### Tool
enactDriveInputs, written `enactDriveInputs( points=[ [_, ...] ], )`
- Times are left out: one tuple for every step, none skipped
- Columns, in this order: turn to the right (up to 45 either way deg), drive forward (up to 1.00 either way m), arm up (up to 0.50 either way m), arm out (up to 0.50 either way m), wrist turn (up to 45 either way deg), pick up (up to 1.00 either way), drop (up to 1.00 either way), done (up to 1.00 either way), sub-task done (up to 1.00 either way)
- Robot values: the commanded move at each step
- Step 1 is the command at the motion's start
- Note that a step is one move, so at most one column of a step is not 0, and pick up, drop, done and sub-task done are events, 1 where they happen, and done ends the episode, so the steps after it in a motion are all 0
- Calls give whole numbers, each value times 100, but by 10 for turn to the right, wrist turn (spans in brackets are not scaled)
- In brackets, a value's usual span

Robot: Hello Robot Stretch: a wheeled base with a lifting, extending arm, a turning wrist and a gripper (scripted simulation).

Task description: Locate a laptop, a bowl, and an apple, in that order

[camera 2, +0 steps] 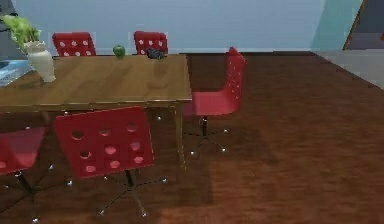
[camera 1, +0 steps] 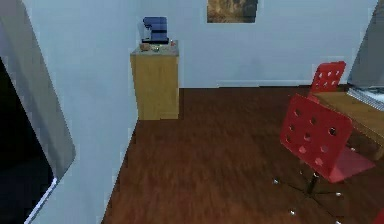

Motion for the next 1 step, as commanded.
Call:
enactDriveInputs(
  points=[
    [0, 100, 0, 0, 0, 0, 0, 0, 0]
  ],
)
